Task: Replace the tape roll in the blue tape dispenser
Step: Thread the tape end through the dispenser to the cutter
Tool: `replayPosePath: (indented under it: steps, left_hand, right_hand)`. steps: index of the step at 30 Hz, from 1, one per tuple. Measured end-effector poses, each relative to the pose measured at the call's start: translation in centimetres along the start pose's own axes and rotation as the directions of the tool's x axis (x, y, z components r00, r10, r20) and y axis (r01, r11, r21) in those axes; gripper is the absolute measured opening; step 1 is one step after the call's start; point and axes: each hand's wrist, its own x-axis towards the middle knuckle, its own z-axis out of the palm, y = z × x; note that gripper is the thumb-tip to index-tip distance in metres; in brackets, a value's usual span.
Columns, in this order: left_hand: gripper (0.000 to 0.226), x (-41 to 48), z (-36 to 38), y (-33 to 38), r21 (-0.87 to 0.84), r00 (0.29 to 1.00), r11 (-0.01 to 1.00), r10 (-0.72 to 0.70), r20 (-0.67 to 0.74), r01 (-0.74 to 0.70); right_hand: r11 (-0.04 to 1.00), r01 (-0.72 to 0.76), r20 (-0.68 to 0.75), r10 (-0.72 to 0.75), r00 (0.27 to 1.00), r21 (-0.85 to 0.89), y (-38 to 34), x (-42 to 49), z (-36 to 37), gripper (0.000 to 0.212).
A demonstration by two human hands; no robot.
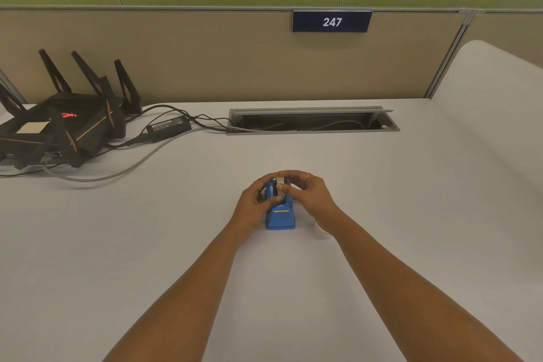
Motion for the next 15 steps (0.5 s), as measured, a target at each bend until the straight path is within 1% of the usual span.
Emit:
replayPosePath:
  steps: [5,8,11,15]
  left_hand:
    - [0.053,-0.10,-0.08,0.07,-0.010,1.000,1.000,0.012,0.012,-0.011]
    - [0.052,-0.15,-0.06,0.10,-0.018,1.000,1.000,0.021,0.014,-0.021]
    - [0.051,-0.19,-0.08,0.08,-0.020,1.000,0.999,0.027,0.014,-0.026]
    - [0.051,-0.25,-0.13,0.11,-0.009,0.999,1.000,0.030,0.024,-0.030]
  right_hand:
    - [1.000,-0.021,0.042,0.021,0.999,0.008,0.31,-0.21,-0.21,0.036]
    - [1.000,-0.023,0.047,0.023,0.999,0.011,0.26,-0.24,-0.19,0.036]
    - [0.999,-0.023,0.035,0.022,0.999,0.029,0.33,-0.22,-0.11,0.033]
    - [0.996,-0.020,-0.026,0.022,0.999,0.085,0.12,-0.17,0.29,0.019]
